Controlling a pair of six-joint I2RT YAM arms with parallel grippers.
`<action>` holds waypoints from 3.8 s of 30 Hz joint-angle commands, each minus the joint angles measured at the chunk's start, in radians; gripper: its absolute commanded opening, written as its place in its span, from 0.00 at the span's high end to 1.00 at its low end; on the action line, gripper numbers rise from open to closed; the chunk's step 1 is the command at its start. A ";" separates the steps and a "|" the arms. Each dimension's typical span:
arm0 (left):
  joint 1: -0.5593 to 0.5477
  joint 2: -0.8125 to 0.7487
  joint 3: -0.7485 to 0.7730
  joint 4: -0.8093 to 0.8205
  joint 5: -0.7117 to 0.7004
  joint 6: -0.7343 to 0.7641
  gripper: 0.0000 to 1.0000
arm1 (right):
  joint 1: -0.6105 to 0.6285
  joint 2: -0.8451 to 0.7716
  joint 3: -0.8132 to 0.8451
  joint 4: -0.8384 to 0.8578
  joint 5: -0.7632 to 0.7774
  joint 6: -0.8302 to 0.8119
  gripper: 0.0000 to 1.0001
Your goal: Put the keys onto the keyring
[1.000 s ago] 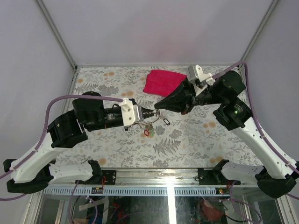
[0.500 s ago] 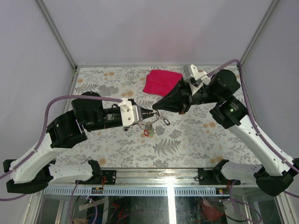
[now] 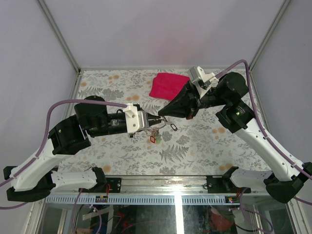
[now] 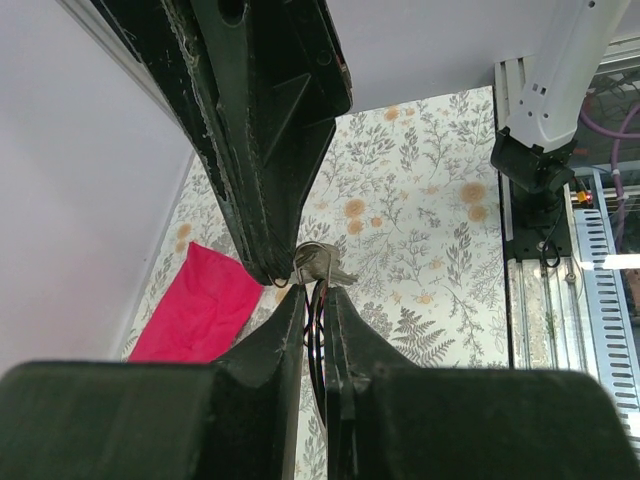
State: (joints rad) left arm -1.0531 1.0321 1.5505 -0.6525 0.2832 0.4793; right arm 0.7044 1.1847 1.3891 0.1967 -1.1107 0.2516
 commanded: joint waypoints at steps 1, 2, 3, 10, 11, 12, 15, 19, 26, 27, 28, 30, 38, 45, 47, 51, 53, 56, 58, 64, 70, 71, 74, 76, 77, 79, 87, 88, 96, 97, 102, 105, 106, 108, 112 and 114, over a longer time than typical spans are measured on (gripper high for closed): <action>-0.003 -0.002 0.048 0.053 0.002 -0.006 1.00 | 0.004 0.008 -0.002 0.069 -0.055 0.043 1.00; -0.003 -0.001 0.049 0.054 0.004 -0.006 1.00 | 0.004 0.009 -0.001 0.069 -0.060 0.044 1.00; -0.005 -0.001 0.050 0.054 0.004 -0.007 1.00 | 0.004 0.011 -0.002 0.067 -0.063 0.044 1.00; -0.003 -0.002 0.056 0.053 0.009 -0.007 1.00 | 0.004 0.025 -0.009 0.068 -0.089 0.053 1.00; -0.004 -0.005 0.057 0.053 0.009 -0.007 1.00 | 0.004 0.026 -0.010 0.069 -0.093 0.054 1.00; -0.004 -0.004 0.056 0.053 0.009 -0.007 1.00 | 0.004 0.025 -0.013 0.070 -0.095 0.054 1.00; -0.003 -0.003 0.057 0.053 0.006 -0.005 1.00 | 0.004 0.025 -0.015 0.075 -0.103 0.059 1.00; -0.003 -0.003 0.053 0.054 0.001 -0.002 1.00 | 0.004 0.020 -0.020 0.107 -0.116 0.088 1.00; -0.003 -0.005 0.051 0.054 -0.002 -0.006 1.00 | 0.004 0.009 -0.046 0.233 -0.126 0.198 1.00; -0.004 -0.004 0.050 0.054 -0.002 -0.006 1.00 | 0.004 0.009 -0.052 0.257 -0.127 0.218 1.00; -0.004 -0.006 0.049 0.055 -0.002 -0.006 1.00 | 0.004 0.010 -0.056 0.281 -0.129 0.238 1.00; -0.004 -0.005 0.049 0.054 -0.002 -0.006 1.00 | 0.004 0.012 -0.062 0.315 -0.133 0.265 1.00; -0.003 -0.007 0.052 0.055 0.001 -0.008 1.00 | 0.004 0.007 -0.063 0.327 -0.137 0.279 1.00; -0.004 -0.011 0.056 0.058 0.006 -0.009 1.00 | 0.004 0.013 -0.072 0.329 -0.145 0.288 1.00; -0.004 -0.014 0.053 0.062 0.006 -0.009 1.00 | 0.004 0.017 -0.073 0.330 -0.151 0.292 1.00; -0.004 -0.019 0.055 0.069 0.010 -0.011 1.00 | 0.004 0.026 -0.079 0.336 -0.165 0.304 1.00; -0.004 -0.020 0.056 0.071 0.012 -0.011 1.00 | 0.004 0.027 -0.084 0.341 -0.167 0.309 1.00; -0.003 -0.018 0.057 0.073 0.012 -0.012 1.00 | 0.004 0.029 -0.090 0.346 -0.172 0.313 1.00; -0.004 -0.019 0.057 0.075 0.012 -0.012 1.00 | 0.004 0.029 -0.095 0.352 -0.172 0.316 1.00; -0.003 -0.026 0.046 0.097 0.001 -0.014 1.00 | 0.004 0.026 -0.104 0.377 -0.178 0.335 1.00; -0.003 -0.046 0.024 0.136 -0.005 -0.025 1.00 | 0.004 0.022 -0.120 0.431 -0.179 0.376 1.00; -0.003 -0.046 0.024 0.137 -0.005 -0.027 1.00 | 0.004 0.023 -0.123 0.444 -0.181 0.385 1.00; -0.004 -0.046 0.025 0.140 -0.003 -0.029 1.00 | 0.004 0.026 -0.132 0.487 -0.181 0.419 1.00; -0.003 -0.047 0.025 0.140 -0.002 -0.031 1.00 | 0.005 0.032 -0.136 0.524 -0.183 0.448 1.00; -0.004 -0.046 0.026 0.140 -0.002 -0.031 1.00 | 0.006 0.034 -0.137 0.537 -0.184 0.459 1.00; -0.004 -0.045 0.026 0.140 -0.001 -0.031 1.00 | 0.006 0.039 -0.139 0.554 -0.184 0.473 1.00; -0.003 -0.036 0.028 0.139 0.005 -0.030 1.00 | 0.017 0.051 -0.135 0.566 -0.185 0.485 1.00; -0.004 -0.036 0.029 0.138 0.005 -0.030 1.00 | 0.018 0.052 -0.134 0.566 -0.187 0.485 1.00; -0.004 -0.032 0.035 0.136 0.007 -0.029 1.00 | 0.021 0.056 -0.143 0.559 -0.195 0.480 1.00; -0.004 -0.032 0.034 0.136 0.006 -0.029 1.00 | 0.021 0.057 -0.143 0.560 -0.195 0.480 1.00; -0.003 -0.030 0.036 0.136 0.007 -0.031 1.00 | 0.023 0.059 -0.143 0.561 -0.194 0.479 1.00; -0.003 -0.029 0.035 0.136 0.008 -0.030 1.00 | 0.025 0.061 -0.145 0.562 -0.195 0.479 1.00; -0.004 -0.029 0.034 0.136 0.009 -0.031 1.00 | 0.025 0.061 -0.146 0.561 -0.194 0.479 1.00; -0.003 -0.029 0.035 0.136 0.011 -0.030 1.00 | 0.025 0.061 -0.146 0.559 -0.196 0.477 1.00; -0.004 -0.027 0.037 0.136 0.011 -0.032 1.00 | 0.027 0.061 -0.152 0.557 -0.196 0.474 1.00; -0.004 -0.028 0.037 0.136 0.011 -0.031 1.00 | 0.029 0.061 -0.154 0.556 -0.198 0.472 1.00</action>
State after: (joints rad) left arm -1.0607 1.0149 1.5589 -0.6758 0.3305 0.4492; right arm 0.7055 1.2354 1.2514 0.7471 -1.2167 0.7090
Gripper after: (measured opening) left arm 0.087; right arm 0.009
